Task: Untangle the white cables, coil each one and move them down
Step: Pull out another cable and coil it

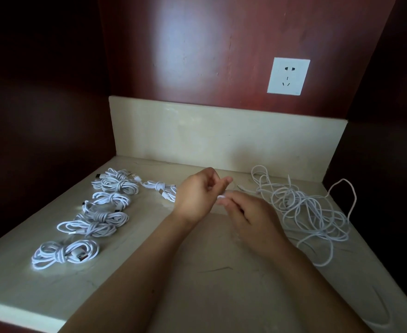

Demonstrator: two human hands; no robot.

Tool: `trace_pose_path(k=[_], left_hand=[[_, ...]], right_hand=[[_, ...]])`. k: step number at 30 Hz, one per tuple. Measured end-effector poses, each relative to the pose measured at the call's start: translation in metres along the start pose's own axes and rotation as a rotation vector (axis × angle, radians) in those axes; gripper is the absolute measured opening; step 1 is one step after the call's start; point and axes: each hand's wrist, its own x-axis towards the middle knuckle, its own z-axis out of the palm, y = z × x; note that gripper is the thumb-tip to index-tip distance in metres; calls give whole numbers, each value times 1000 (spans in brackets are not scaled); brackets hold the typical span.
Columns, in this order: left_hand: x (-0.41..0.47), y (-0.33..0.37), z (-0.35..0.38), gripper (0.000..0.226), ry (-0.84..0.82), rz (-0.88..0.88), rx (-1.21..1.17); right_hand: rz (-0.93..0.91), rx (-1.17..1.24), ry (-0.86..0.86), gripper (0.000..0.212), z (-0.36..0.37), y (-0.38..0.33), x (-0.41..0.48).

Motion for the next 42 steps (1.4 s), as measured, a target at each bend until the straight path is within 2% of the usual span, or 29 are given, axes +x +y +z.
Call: trace_pose_path(k=[5, 8, 9, 12, 17, 20, 23, 25, 27, 31, 33, 35, 37, 40, 42], left_hand=[[-4, 4, 7, 44, -129, 82, -90], [-7, 10, 8, 44, -206, 88, -239], [-8, 12, 8, 44, -225, 87, -294], [-11, 21, 8, 43, -244, 68, -410], [-13, 27, 10, 44, -175, -16, -551], [-12, 26, 10, 41, -117, -22, -546], [-11, 28, 10, 40, -55, -9, -522], [-10, 28, 9, 40, 13, -5, -497], [-9, 25, 8, 41, 65, 1, -434], [-3, 12, 5, 41, 163, 3, -221], [0, 4, 2, 42, 152, 24, -78], [1, -2, -1, 43, 112, 32, 50], [1, -8, 0, 43, 54, 47, 105], [-1, -8, 4, 45, -50, 109, 63], [-4, -1, 7, 49, -109, 147, -48]], right_hand=[[122, 141, 180, 26, -12, 12, 3], [212, 368, 215, 8, -16, 12, 7], [250, 443, 217, 7, -18, 12, 8], [372, 654, 124, 5, -22, 12, 10], [557, 833, 7, 22, -15, 8, 9], [603, 936, -33, 30, -13, 7, 8], [652, 1019, -102, 23, -11, 5, 6], [652, 995, -167, 18, -7, 2, 4], [587, 935, -219, 23, -3, 0, 1], [287, 612, -321, 25, 6, -5, -4], [143, 411, -333, 27, 12, -6, -6], [101, 295, -258, 26, 11, -5, -5], [110, 237, -113, 32, 5, -3, -3], [153, 229, 84, 29, -7, 5, 3], [188, 266, 153, 25, -13, 12, 6]])
